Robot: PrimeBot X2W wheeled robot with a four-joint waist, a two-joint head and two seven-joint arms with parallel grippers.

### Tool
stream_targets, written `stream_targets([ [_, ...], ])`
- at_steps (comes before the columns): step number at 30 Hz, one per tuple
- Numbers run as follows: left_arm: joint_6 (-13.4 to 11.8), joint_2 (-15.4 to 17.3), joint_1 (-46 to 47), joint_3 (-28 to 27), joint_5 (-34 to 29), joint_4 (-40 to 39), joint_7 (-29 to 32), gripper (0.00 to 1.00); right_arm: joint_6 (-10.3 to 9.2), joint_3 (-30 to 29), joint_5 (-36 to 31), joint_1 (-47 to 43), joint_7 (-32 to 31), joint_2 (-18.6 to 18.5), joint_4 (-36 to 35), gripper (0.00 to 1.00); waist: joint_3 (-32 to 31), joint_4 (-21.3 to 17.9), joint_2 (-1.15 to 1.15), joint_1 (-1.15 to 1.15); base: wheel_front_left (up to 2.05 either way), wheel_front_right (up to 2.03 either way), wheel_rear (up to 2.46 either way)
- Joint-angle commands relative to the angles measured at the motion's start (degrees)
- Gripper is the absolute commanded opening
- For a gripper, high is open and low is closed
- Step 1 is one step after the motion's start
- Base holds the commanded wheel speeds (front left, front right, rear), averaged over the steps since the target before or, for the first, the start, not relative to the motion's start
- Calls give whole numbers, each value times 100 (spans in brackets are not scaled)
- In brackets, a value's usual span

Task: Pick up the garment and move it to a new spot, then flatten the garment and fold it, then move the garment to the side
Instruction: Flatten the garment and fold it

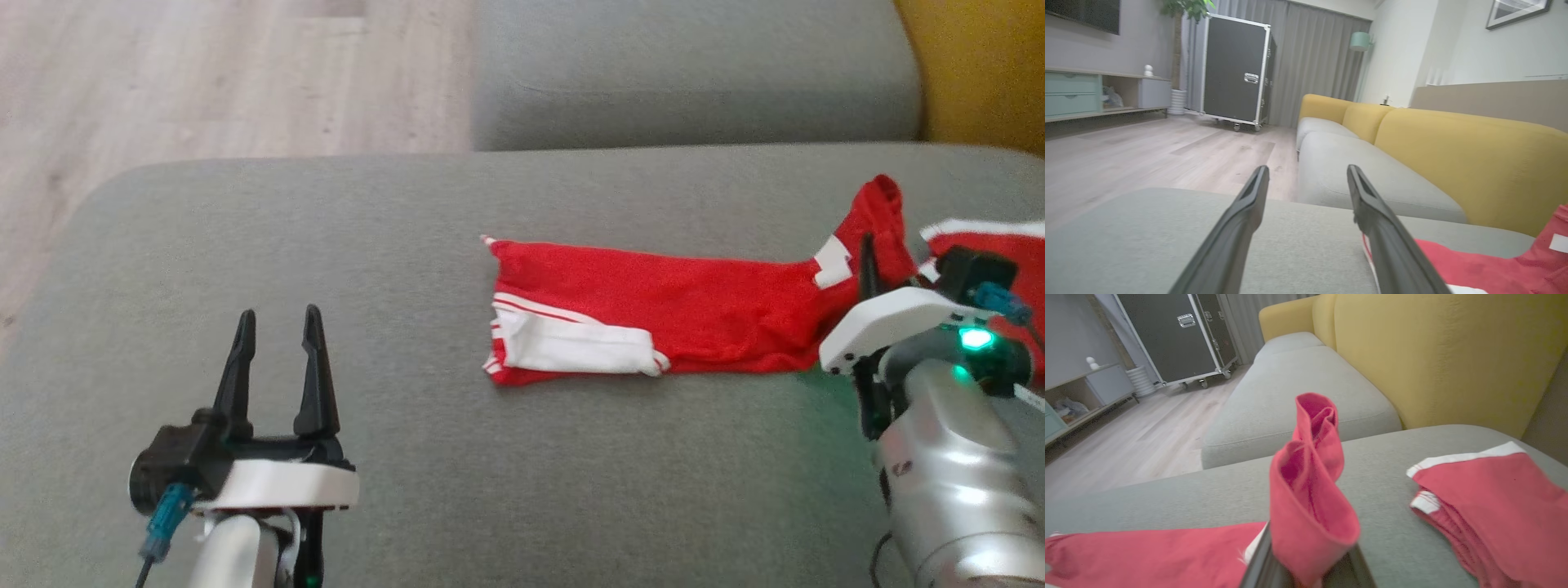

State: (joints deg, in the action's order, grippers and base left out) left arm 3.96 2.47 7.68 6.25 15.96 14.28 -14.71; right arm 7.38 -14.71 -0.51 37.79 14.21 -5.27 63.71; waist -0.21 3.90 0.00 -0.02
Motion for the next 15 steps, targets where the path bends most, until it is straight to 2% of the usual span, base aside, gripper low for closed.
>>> stream_targets([
  [1, -12, 41, 129, -248, -91, -209, -29, 100, 11, 279, 155, 62, 71, 114, -204, 0, -222, 311, 0, 2, 0, 0, 0],
  [7, 100, 45, 119, -214, -257, -155, -29, 100, 11, 882, 673, 45, 74, 231, -284, 0, -342, 835, 0, 2, 0, 0, 0],
  [15, 200, 44, 240, -23, -273, 48, -29, 100, 11, 2533, 2279, -38, 72, 237, -425, 0, -275, 1500, 0, 2, 0, 0, 0],
])
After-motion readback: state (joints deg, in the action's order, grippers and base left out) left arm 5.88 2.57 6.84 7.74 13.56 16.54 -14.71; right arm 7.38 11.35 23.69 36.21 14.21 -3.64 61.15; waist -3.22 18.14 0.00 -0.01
